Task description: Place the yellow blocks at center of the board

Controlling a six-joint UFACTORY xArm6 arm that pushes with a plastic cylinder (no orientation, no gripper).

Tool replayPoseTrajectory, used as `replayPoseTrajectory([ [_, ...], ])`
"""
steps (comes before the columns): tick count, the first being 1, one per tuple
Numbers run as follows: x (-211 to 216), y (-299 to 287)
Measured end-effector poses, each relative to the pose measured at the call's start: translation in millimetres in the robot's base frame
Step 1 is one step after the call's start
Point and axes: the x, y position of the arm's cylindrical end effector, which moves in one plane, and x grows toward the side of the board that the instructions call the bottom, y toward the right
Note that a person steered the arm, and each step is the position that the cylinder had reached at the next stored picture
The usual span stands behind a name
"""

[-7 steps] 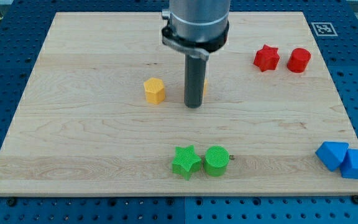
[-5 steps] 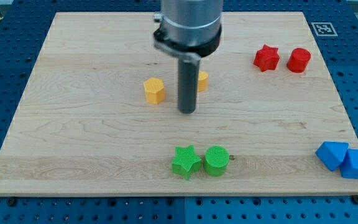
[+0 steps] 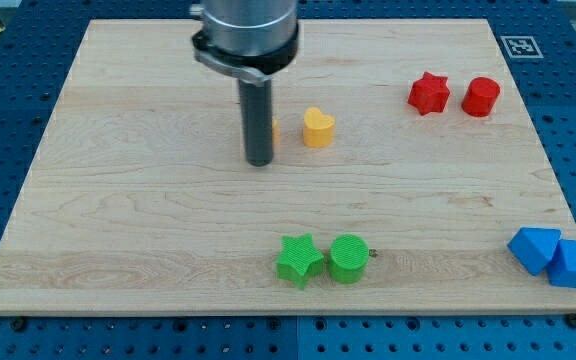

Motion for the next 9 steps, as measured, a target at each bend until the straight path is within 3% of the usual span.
replayPoseTrajectory([
  [1,-5.6,-46.0],
  [2,-32.3,-47.3],
  [5,-43.9,20.7],
  [6,-43.1,14.1],
  [7,-15.8,-12.2],
  [8,20.3,-2.4],
  [9,19.9,26.6],
])
